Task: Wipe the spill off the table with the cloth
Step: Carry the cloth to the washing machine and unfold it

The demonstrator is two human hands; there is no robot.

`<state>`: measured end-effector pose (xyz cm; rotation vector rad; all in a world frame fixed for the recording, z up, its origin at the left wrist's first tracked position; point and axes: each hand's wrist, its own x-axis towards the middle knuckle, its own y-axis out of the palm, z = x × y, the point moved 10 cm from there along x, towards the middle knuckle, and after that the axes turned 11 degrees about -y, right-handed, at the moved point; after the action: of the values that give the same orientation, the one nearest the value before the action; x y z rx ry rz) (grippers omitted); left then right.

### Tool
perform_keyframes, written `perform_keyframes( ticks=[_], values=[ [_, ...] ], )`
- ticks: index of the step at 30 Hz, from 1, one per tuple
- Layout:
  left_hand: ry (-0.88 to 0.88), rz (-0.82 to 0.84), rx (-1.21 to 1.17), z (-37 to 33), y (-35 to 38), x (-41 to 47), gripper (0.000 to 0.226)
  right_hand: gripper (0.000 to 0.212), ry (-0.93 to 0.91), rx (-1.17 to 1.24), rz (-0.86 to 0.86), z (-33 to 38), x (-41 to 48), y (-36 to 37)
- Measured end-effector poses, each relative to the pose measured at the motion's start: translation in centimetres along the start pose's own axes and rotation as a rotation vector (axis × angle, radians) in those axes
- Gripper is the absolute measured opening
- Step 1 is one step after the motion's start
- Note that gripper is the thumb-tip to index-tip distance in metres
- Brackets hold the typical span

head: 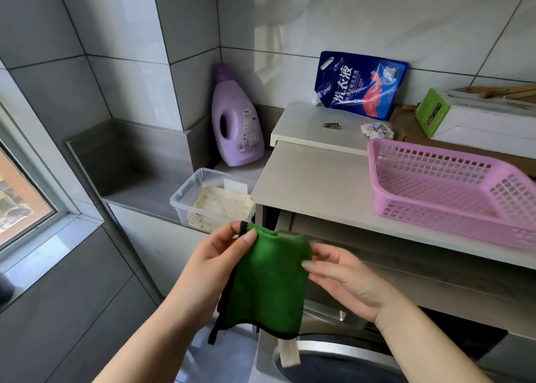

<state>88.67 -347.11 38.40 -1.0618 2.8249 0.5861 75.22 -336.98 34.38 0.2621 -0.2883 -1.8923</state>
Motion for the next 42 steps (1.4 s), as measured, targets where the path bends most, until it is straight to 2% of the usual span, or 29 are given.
perform_keyframes(
  ticks=[5,9,13,15,17,19,22,25,28,31,36,42],
  values=[
    [0.193,-0.125,0.242,-3.5,-1.0,-0.6,0.016,0.030,-0.262,-0.023,-0.056,3.4,0.3,-0.5],
    [0.223,-0.302,0.593,-3.5,-1.2,0.9,0.013,0.016,-0.273,-0.395,-0.135,3.9,1.0,-0.8],
    [0.250,-0.261,0.738,-4.0,0.3,2.6,0.019,0.015,-0.300,-0.597,-0.201,5.8,0.3,-1.9],
    [0.190,-0.212,0.725,-4.0,1.8,3.7,0.021,0.017,-0.314,-0.624,-0.251,7.2,-0.8,-3.1],
    [-0.004,-0.148,0.591,-2.8,3.4,5.2,0.020,0.019,-0.297,-0.597,-0.299,8.1,-1.9,-4.7],
    [-0.219,0.002,0.365,-1.1,6.2,5.8,0.020,0.025,-0.293,-0.502,-0.375,9.1,-3.4,-6.9],
    [-0.277,0.202,0.240,-0.8,11.6,6.3,0.022,0.021,-0.276,-0.364,-0.532,11.6,-5.8,-10.6],
    [-0.174,0.177,0.381,-1.9,16.0,7.7,0.016,0.029,-0.228,-0.276,-0.617,14.3,-7.9,-13.9],
    [-0.103,0.207,0.491,-3.2,21.2,9.8,0.015,0.037,-0.160,-0.184,-0.565,17.1,-8.8,-16.3],
    [-0.082,0.224,0.551,-4.4,25.5,12.6,0.017,0.031,-0.111,-0.236,-0.585,20.1,-8.8,-19.9],
    [-0.247,0.175,0.589,-2.3,29.4,18.0,0.021,0.019,0.055,-0.281,-0.692,21.0,-6.3,-26.7],
    [-0.398,0.092,0.693,2.0,29.7,22.8,0.023,0.023,0.220,-0.410,-0.694,18.3,-2.6,-31.7]
  ],
)
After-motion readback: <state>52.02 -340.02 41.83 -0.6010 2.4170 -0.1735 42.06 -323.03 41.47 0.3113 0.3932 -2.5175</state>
